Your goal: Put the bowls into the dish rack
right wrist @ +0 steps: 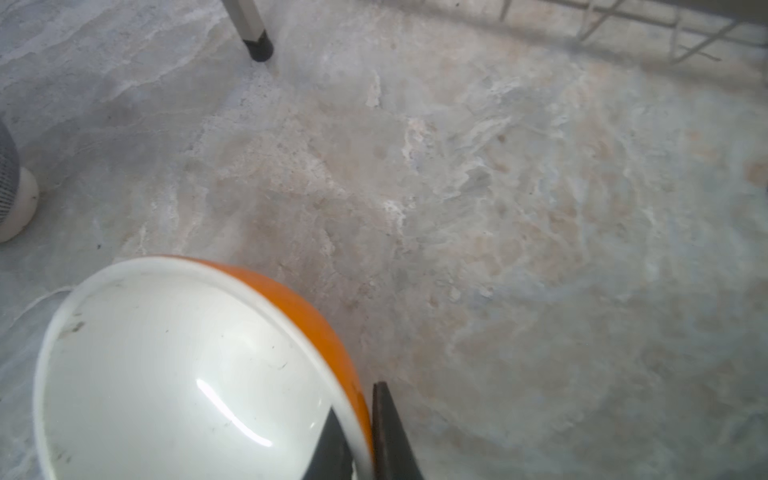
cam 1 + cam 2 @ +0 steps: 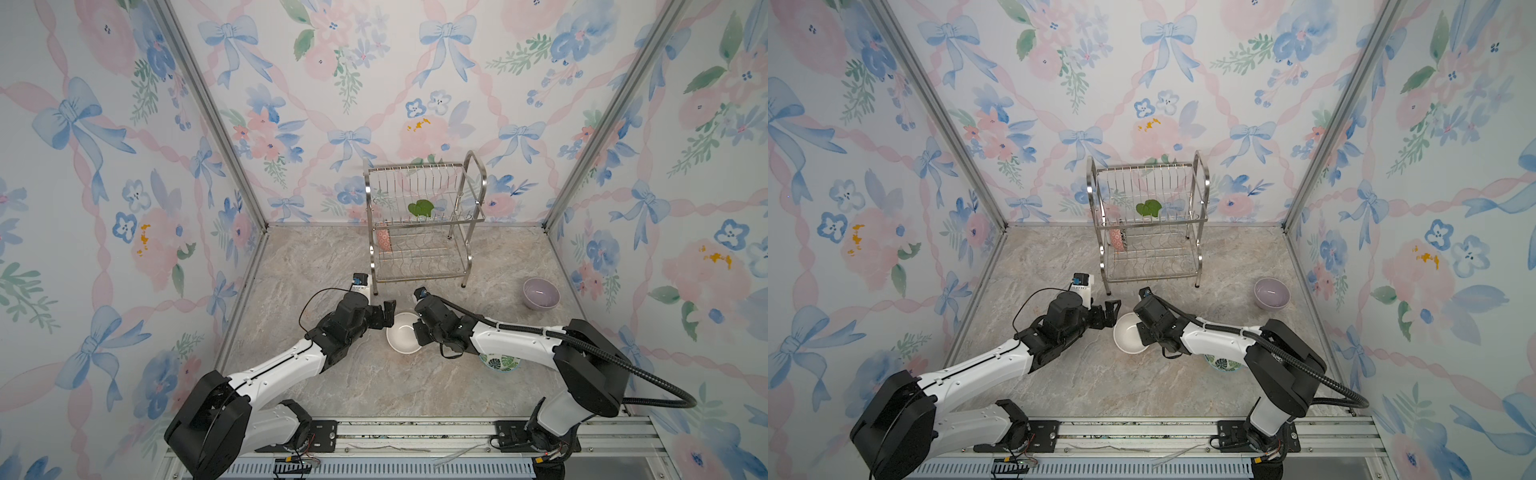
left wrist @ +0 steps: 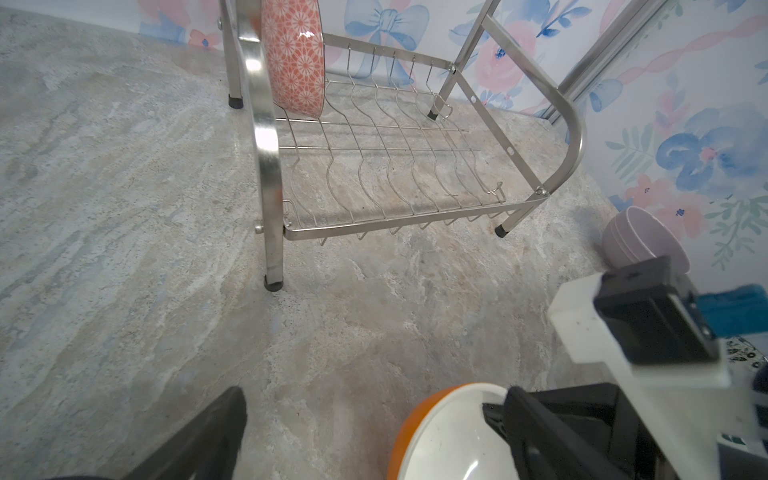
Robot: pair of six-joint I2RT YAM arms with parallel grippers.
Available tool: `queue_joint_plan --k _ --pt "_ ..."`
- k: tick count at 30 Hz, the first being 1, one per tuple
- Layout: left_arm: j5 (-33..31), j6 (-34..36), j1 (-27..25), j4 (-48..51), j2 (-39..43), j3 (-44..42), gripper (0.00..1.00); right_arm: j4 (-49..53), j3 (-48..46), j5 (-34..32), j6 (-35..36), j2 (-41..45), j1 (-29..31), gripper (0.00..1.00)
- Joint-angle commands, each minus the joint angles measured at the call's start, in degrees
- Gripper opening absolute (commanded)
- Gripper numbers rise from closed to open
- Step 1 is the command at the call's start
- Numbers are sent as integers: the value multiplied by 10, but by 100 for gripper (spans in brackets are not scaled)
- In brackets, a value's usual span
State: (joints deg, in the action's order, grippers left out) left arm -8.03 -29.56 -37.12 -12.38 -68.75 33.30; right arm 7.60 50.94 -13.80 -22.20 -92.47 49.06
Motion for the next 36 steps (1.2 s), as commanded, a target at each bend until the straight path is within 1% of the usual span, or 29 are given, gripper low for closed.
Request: queue_joint_plan --k 1,7,13,19,21,24,26,30,34,36 --pt "3 18 -4 -12 -9 21 98 47 -18 -4 23 33 -40 10" --pt "0 25 -10 -12 -16 32 98 72 -35 -3 39 54 -108 10" --pt "-3 27 -13 -12 -21 35 98 86 -33 -1 54 48 -135 13" --pt "3 30 -14 -13 -22 34 98 95 -25 1 55 48 -137 17" --pt "5 32 -15 -14 -22 34 98 97 -25 3 53 56 -137 21" --pt "2 34 -15 -14 -21 34 98 104 -20 4 53 69 -135 21" --pt "0 33 -15 -16 -21 34 98 106 -17 5 51 78 -131 25" --pt "2 28 -16 -17 -27 35 98 110 -12 -7 52 93 -113 26" --pt "1 24 -16 -17 -29 39 98 128 3 -29 58 109 -97 32" --pt "-5 22 -16 -18 -25 38 98 134 9 -46 64 125 -86 39"
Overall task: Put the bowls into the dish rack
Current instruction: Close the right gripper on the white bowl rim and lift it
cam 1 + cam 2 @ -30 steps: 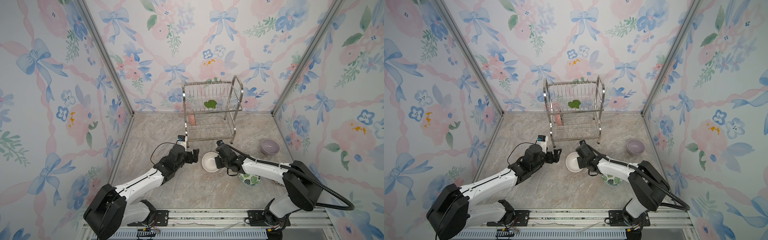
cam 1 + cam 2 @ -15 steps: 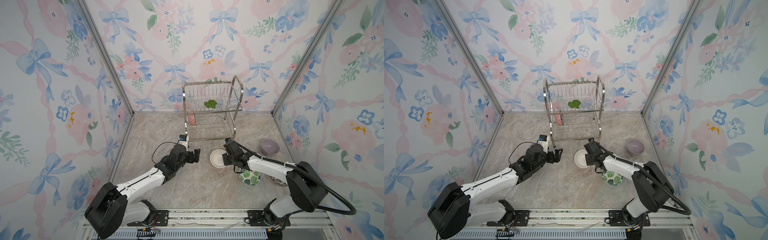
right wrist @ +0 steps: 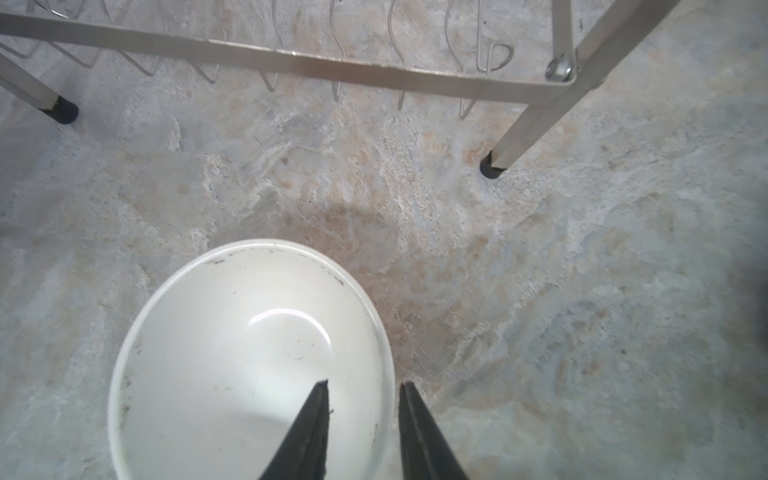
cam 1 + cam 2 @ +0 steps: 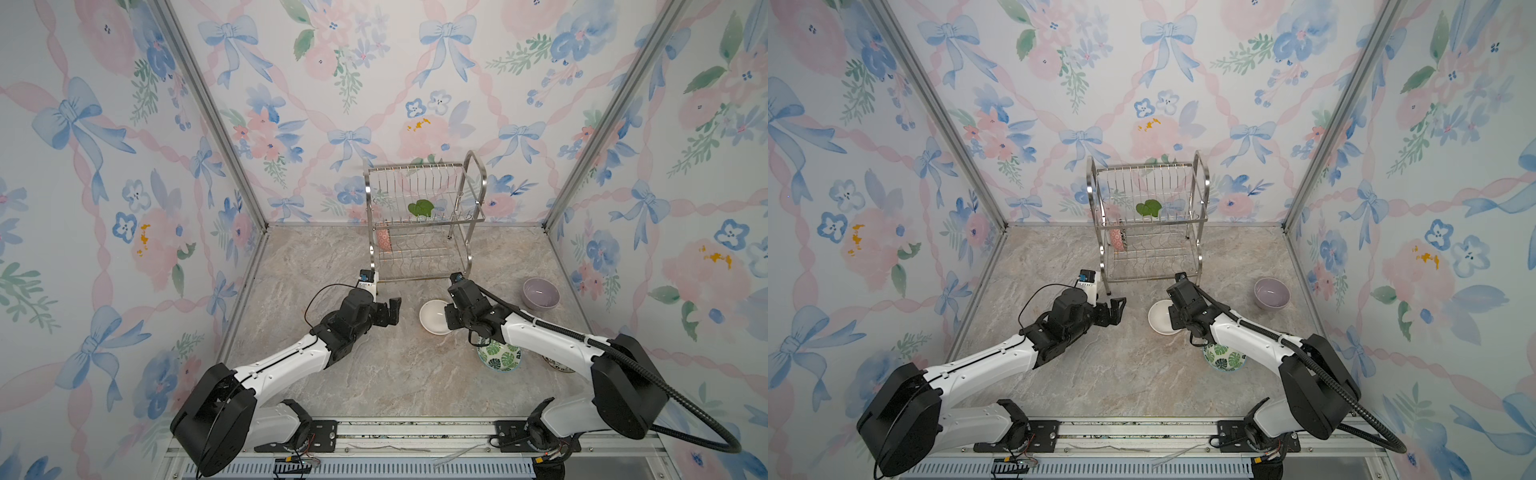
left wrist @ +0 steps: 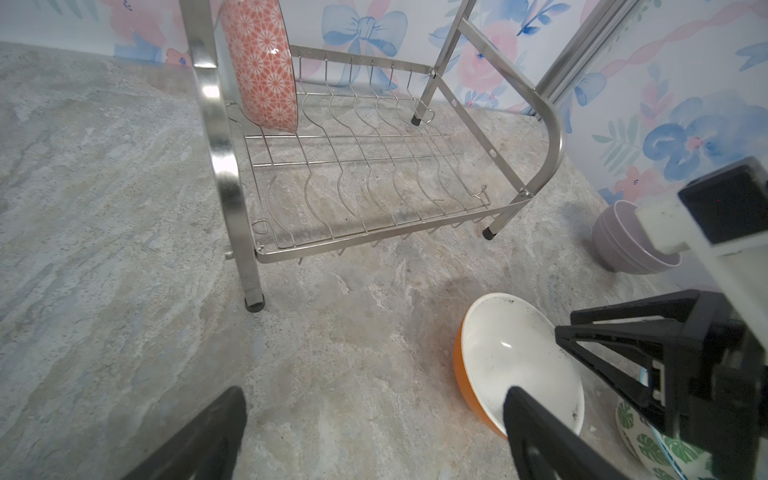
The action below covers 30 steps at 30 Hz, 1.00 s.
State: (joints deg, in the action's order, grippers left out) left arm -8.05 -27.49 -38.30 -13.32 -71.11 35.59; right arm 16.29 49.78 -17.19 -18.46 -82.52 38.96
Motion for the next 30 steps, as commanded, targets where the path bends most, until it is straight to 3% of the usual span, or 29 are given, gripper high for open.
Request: queue_joint_plan --k 1,8,17,30 --pt "-10 0 -4 -8 1 15 98 48 23 -17 30 33 21 41" --pt "-39 -5 3 -7 20 14 98 38 37 -8 42 40 83 56" --pt "18 -55 51 -6 16 8 98 17 71 38 25 -73 138 60" --pt "14 -61 62 -1 12 11 98 34 102 30 24 -163 141 33"
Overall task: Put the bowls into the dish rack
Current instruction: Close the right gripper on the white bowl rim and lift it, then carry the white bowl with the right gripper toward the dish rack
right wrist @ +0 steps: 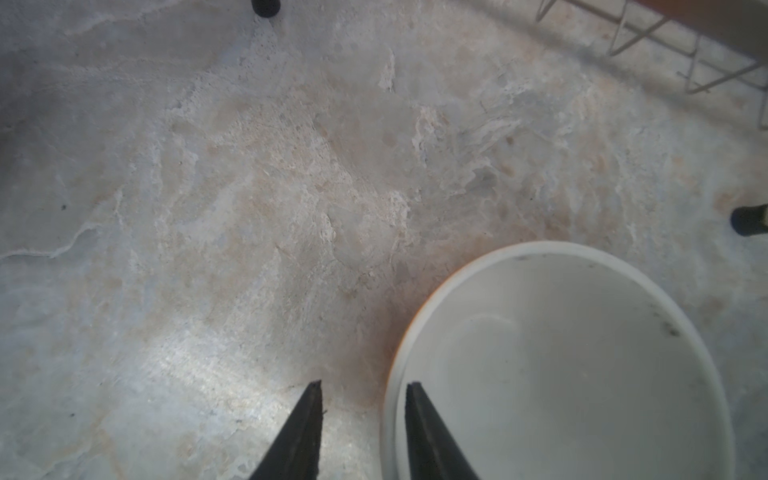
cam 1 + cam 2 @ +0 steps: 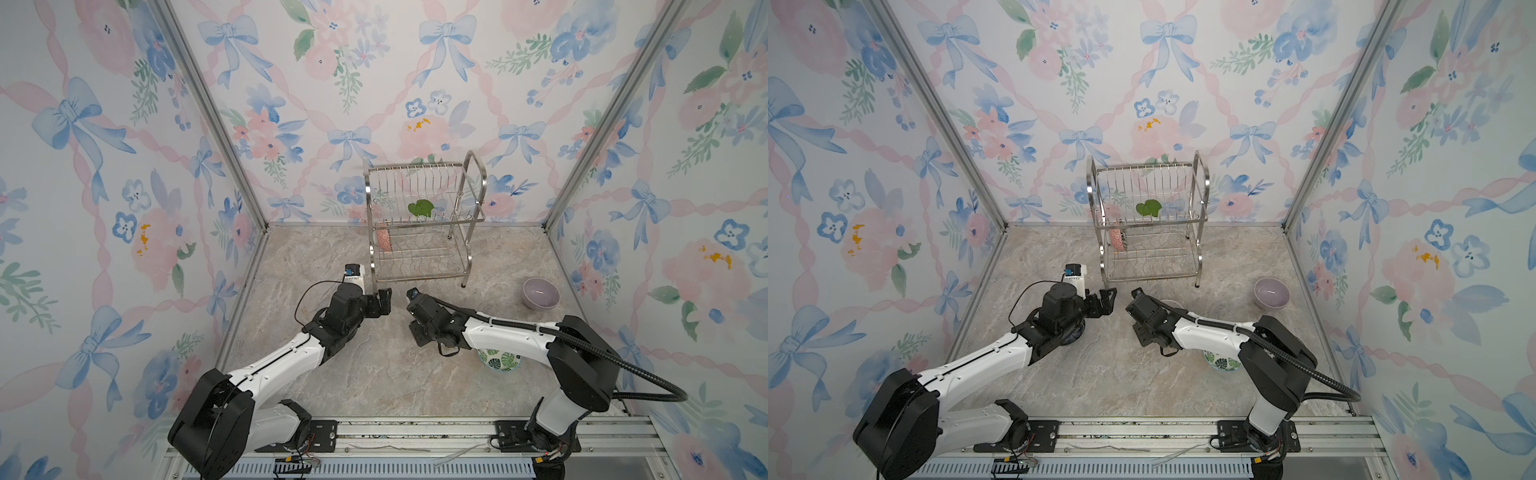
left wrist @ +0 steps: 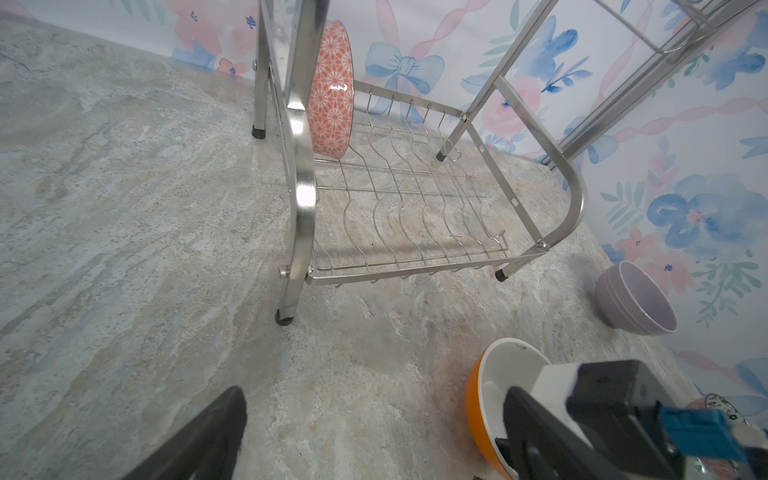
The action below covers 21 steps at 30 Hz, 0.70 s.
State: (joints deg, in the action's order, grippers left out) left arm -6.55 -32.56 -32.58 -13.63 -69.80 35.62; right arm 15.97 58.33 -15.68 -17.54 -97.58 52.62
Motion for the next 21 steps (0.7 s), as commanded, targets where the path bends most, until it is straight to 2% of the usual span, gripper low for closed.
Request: queue_joint_plan --k 1,5,9,15,21 --pt "-5 -11 6 3 -4 14 98 40 19 13 15 -15 5 29" --pt "-4 -8 14 12 -23 31 98 41 21 10 14 -17 5 21" --pt "-34 -8 17 31 -44 57 98 41 24 7 17 -18 5 10" --pt "-68 -3 28 44 -88 106 98 36 25 1 20 2 5 0" --pt "-77 2 36 39 -144 146 98 -5 5 26 9 81 -12 0"
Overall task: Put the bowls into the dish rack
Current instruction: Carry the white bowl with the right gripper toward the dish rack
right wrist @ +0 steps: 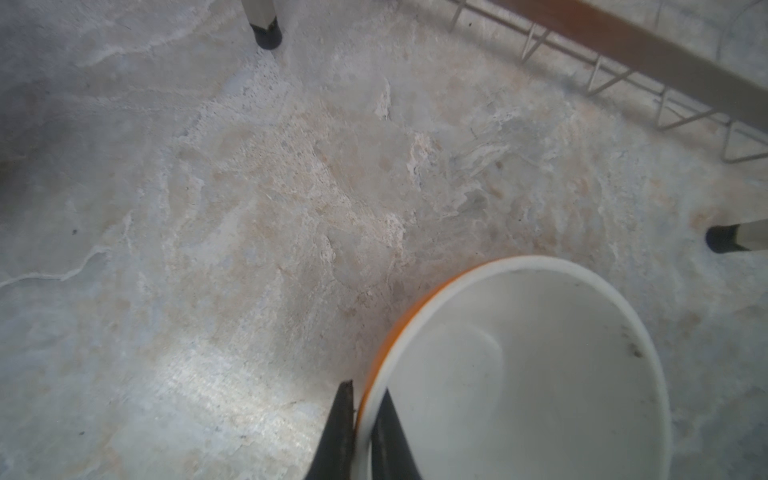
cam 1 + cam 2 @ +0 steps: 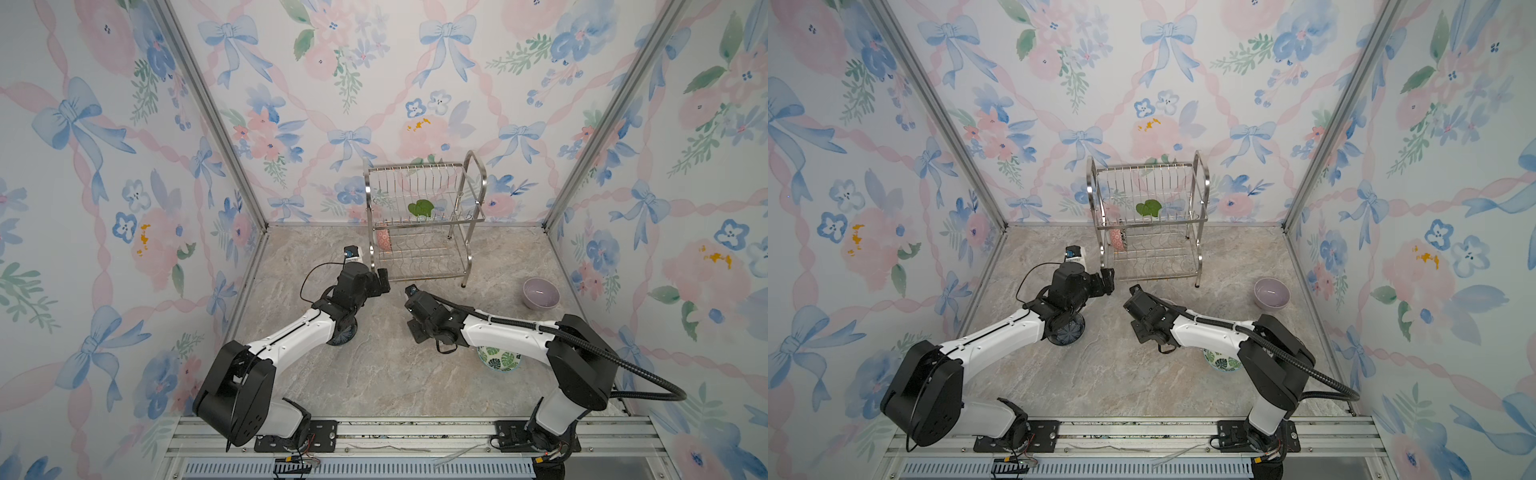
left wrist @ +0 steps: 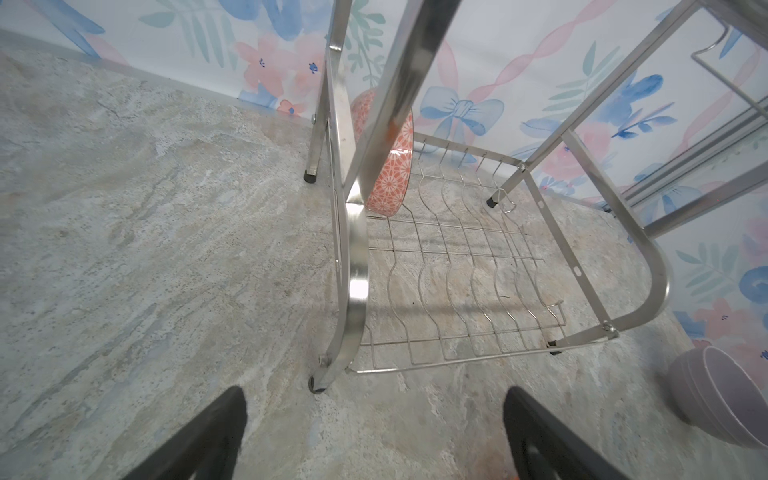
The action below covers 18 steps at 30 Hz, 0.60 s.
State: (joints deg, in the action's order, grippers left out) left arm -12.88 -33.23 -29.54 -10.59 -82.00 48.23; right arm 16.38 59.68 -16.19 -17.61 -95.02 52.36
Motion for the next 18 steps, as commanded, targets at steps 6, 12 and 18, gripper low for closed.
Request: queue_joint_plan --k 6,12,18 --pt "-21 14 7 23 -67 56 98 -119 -52 117 -19 156 -68 0" --pt "-29 11 10 23 -85 69 94 -261 -67 188 -68 163 -153 0" --pt "-32 12 14 24 -111 84 83 -301 -20 204 -82 103 -186 0"
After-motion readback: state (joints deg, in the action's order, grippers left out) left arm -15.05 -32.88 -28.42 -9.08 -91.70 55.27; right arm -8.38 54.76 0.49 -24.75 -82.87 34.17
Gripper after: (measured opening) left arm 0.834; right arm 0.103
